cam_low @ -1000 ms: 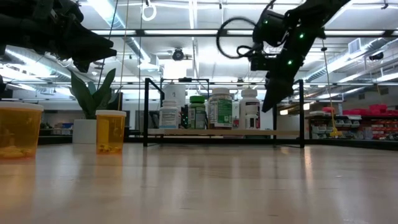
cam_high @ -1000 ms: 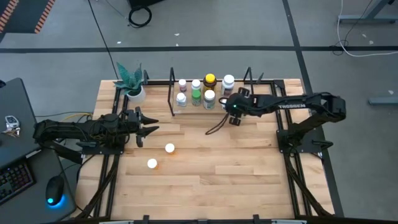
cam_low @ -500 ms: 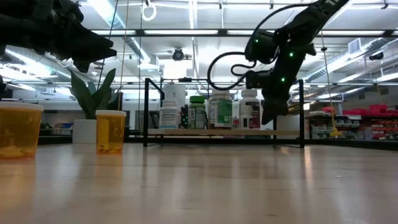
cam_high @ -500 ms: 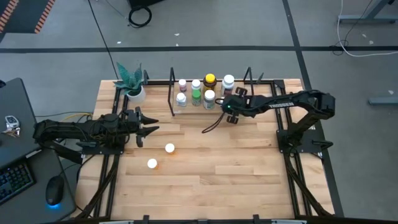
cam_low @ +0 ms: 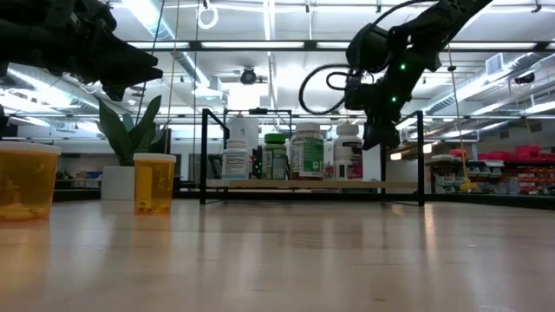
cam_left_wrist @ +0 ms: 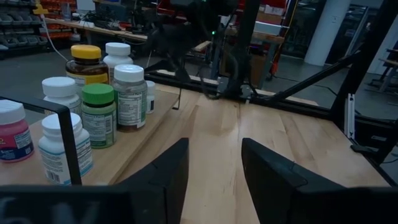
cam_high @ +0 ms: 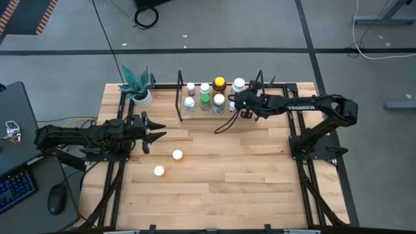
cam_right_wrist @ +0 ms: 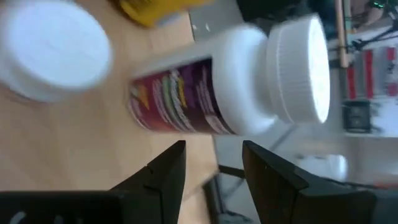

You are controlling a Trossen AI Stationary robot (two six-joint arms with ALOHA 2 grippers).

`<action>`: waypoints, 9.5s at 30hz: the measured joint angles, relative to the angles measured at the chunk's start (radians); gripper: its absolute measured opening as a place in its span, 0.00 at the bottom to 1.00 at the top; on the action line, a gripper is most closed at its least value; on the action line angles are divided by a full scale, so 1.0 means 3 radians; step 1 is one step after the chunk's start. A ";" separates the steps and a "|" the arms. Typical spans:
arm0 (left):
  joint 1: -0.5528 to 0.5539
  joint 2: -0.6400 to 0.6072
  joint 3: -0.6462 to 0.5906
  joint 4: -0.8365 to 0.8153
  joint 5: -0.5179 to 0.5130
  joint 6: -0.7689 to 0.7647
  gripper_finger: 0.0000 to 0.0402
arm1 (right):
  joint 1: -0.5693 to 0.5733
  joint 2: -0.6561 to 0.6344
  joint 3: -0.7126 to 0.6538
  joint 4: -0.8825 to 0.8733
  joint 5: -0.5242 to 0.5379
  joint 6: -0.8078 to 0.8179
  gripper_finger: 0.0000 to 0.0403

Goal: Pick and place medicine bottles onto shelf by color
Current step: Adjust the pill bottles on the shelf, then move the orange pill bottles to the top center of the table

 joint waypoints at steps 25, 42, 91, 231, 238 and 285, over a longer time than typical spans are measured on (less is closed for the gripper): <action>0.0000 0.0001 0.0000 -0.0001 0.0001 0.0001 0.37 | -0.0254 0.0064 0.0001 0.0637 -0.0009 -0.0802 0.41; -0.0001 0.0001 0.0000 -0.0001 0.0000 0.0000 0.38 | 0.0406 -0.0396 0.0001 0.0583 0.0272 -0.0125 0.41; -0.0001 0.0000 0.0000 0.0001 0.0001 -0.0012 0.39 | -0.0286 -0.3341 -0.1614 0.1415 -0.4195 0.1625 0.25; -0.0672 0.3805 0.1671 -0.1401 -0.0420 -0.1258 0.29 | -0.0190 -0.4044 -0.2851 0.2326 -0.4107 0.2522 0.23; -0.0526 0.4082 0.1671 -0.1074 -0.0426 -0.1007 0.29 | -0.0189 -0.4044 -0.2851 0.2326 -0.4107 0.2522 0.23; -0.0015 0.4929 0.2079 0.0643 -0.0631 0.0605 0.27 | -0.0189 -0.4038 -0.2851 0.2380 -0.4108 0.2522 0.23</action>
